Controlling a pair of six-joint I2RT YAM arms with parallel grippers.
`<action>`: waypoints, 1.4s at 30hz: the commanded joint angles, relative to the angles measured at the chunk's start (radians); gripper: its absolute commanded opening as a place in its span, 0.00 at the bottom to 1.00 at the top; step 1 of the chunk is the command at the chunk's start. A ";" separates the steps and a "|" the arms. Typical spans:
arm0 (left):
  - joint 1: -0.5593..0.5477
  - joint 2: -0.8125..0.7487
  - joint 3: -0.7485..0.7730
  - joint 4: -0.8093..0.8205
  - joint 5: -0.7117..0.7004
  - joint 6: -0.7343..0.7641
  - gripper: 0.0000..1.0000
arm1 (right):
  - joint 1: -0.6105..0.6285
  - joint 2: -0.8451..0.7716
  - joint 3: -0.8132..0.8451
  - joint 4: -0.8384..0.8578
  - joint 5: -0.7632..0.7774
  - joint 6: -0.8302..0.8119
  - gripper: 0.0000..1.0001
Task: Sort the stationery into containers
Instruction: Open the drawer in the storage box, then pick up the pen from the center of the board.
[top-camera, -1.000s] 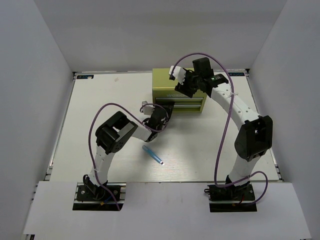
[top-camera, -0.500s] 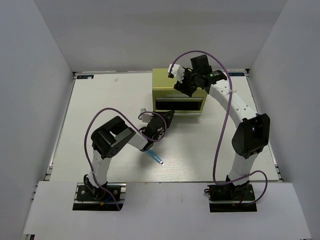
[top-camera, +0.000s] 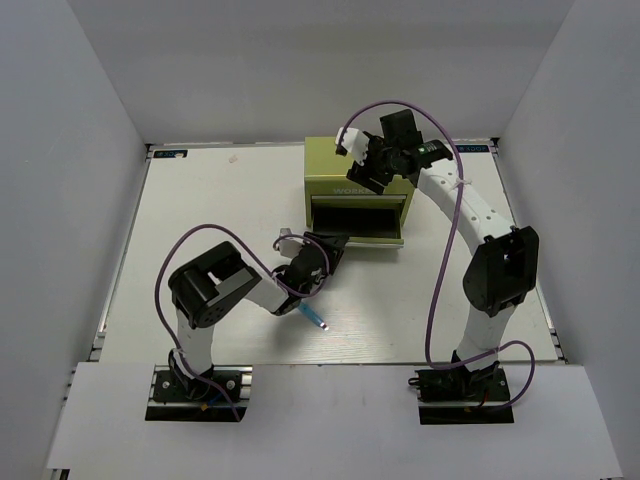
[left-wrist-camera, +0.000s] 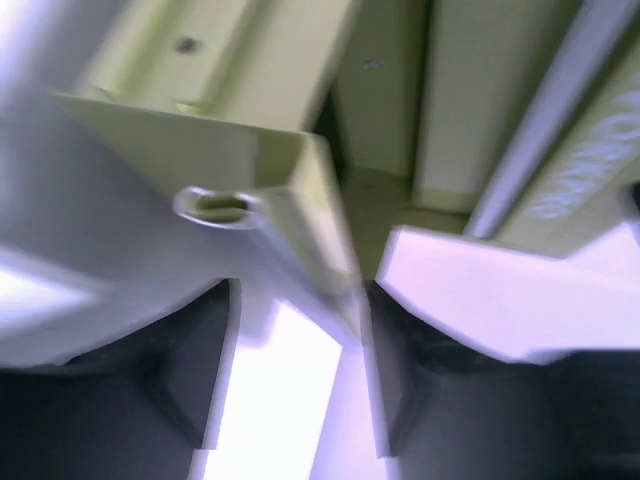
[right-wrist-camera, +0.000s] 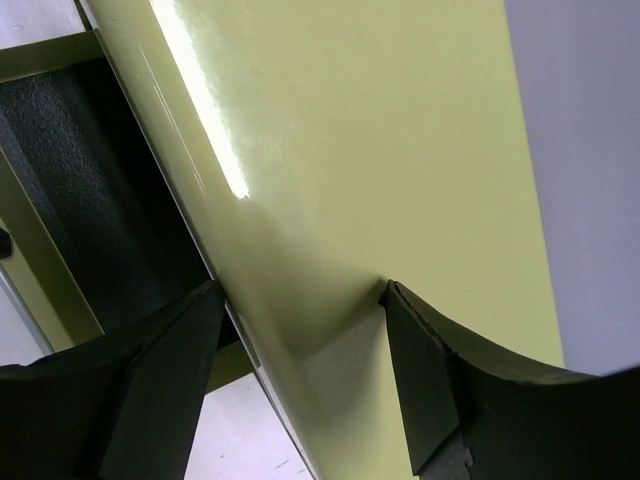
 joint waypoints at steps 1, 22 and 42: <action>0.009 -0.039 0.016 -0.118 0.019 0.038 0.72 | -0.020 0.029 -0.026 -0.019 0.032 0.027 0.71; -0.009 -0.602 -0.076 -0.584 0.152 0.464 0.82 | -0.014 -0.431 -0.394 -0.059 -0.362 -0.129 0.55; -0.009 -1.441 -0.096 -1.727 -0.093 0.484 0.64 | 0.457 -0.241 -0.587 0.096 -0.240 0.363 0.60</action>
